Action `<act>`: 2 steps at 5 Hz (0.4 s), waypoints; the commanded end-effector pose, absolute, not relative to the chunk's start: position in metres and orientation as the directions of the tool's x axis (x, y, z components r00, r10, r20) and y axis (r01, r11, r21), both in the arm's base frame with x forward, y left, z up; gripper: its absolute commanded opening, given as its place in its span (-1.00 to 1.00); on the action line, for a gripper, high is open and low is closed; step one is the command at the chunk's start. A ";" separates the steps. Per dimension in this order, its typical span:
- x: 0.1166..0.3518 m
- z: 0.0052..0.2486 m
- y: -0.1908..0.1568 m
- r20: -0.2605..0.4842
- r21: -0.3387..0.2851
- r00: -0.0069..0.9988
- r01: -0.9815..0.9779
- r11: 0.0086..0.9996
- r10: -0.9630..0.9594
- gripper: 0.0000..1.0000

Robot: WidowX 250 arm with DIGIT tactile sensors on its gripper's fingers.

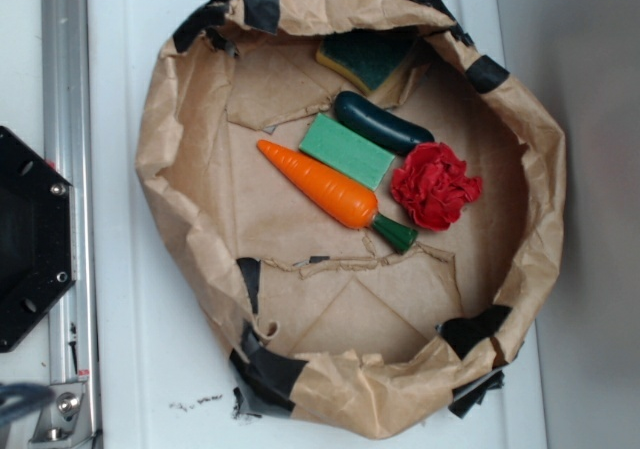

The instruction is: Grab the carrot.

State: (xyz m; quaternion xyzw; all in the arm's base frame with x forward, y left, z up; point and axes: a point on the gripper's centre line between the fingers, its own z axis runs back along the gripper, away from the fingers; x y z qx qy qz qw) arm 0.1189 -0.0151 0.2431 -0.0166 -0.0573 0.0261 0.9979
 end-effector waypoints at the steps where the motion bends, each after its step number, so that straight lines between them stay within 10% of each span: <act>1: 0.119 0.243 -0.015 0.114 -0.036 0.992 -0.050 0.998 0.054 1.00; 2: 0.169 0.200 0.003 0.200 -0.004 0.979 -0.033 0.999 0.033 1.00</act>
